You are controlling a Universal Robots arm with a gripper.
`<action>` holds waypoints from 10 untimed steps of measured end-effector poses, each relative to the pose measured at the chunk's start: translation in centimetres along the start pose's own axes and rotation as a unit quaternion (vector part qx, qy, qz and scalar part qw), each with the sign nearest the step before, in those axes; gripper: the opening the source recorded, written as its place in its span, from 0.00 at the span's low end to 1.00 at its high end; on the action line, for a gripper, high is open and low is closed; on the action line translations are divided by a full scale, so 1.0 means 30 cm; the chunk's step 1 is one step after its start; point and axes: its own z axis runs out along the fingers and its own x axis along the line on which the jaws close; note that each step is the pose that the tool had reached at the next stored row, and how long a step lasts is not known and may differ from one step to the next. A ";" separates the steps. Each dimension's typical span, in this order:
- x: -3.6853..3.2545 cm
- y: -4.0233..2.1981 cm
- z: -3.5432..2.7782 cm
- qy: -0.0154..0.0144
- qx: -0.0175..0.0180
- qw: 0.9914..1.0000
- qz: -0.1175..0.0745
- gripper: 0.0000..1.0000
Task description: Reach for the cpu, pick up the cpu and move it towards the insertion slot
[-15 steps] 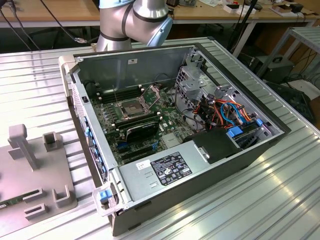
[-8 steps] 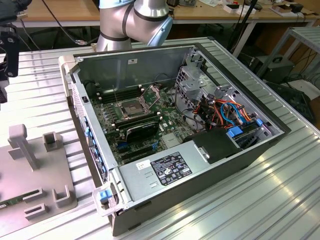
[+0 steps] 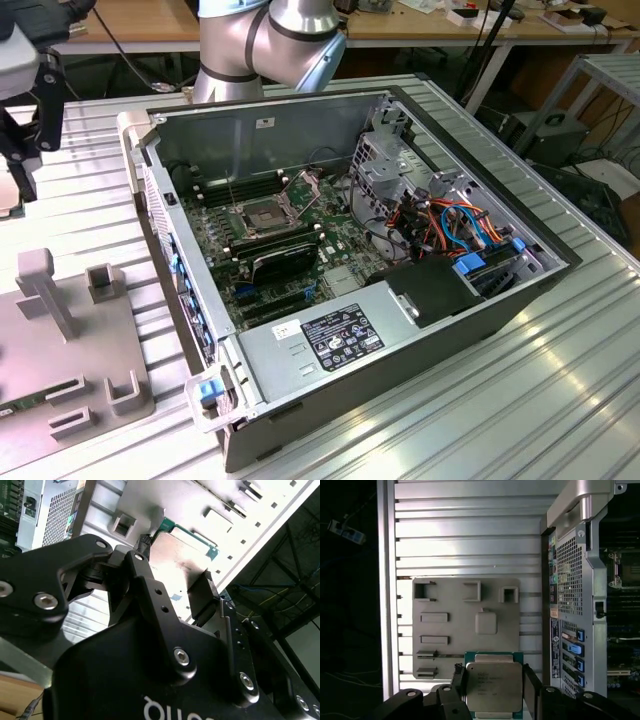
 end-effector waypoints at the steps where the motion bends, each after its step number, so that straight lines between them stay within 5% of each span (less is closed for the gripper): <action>1: -0.004 0.000 0.000 0.000 0.000 1.000 0.000 0.55; 10: -0.044 0.001 0.000 0.000 0.000 1.000 0.000 0.55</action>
